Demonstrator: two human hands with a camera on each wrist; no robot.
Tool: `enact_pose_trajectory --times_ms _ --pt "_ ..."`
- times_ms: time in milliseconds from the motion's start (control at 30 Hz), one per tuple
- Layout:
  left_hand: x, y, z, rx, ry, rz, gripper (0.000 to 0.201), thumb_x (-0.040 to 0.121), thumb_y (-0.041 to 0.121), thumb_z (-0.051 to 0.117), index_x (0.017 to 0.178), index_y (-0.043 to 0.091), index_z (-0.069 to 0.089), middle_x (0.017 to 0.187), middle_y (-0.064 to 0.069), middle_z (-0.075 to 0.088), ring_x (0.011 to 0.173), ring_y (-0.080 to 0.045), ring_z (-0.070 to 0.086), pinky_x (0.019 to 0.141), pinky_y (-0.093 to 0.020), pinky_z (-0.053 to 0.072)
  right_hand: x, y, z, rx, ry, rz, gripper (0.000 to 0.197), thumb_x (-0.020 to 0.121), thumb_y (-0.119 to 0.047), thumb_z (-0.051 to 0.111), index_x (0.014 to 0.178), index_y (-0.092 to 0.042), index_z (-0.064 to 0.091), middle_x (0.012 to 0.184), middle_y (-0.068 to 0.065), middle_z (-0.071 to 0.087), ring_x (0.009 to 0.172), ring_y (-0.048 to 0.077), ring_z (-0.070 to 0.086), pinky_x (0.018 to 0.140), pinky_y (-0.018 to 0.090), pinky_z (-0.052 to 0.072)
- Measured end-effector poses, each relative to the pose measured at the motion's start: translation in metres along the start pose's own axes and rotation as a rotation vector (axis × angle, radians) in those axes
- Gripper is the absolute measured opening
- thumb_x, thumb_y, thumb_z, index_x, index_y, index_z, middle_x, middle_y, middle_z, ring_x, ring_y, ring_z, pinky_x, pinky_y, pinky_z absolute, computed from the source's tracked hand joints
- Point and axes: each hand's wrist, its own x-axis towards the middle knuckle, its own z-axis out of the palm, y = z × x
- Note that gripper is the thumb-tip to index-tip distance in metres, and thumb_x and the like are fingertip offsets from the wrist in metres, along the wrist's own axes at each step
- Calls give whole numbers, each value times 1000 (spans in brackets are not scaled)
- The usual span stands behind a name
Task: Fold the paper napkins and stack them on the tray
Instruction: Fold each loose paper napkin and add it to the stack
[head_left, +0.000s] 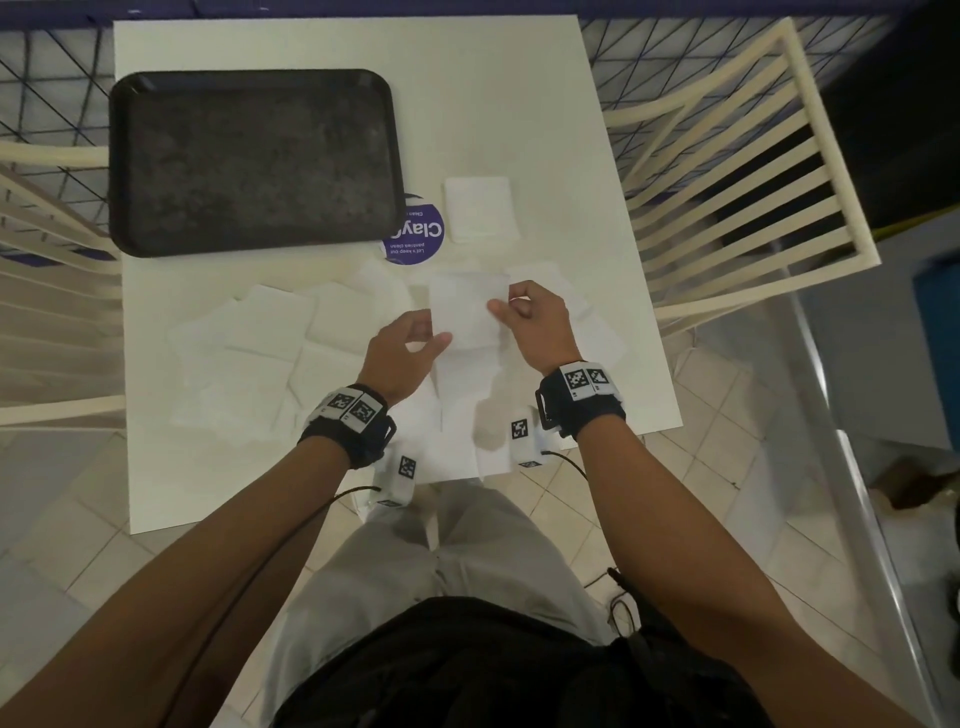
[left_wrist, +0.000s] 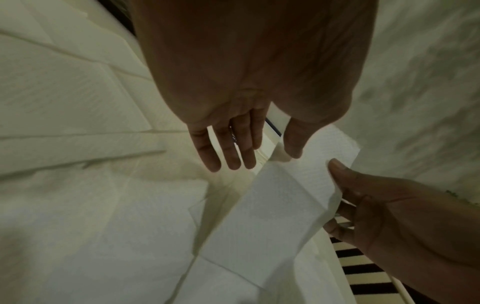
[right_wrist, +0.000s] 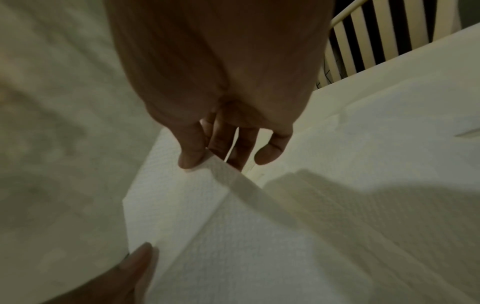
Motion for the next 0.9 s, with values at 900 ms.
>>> enact_pose_trajectory --times_ms 900 --pt "-7 9 -25 -54 160 95 9 92 35 73 97 31 79 96 14 75 86 -9 70 87 -36 60 -15 -8 20 -220 -90 -206 18 85 -42 77 99 -32 80 95 3 64 76 4 53 71 6 36"
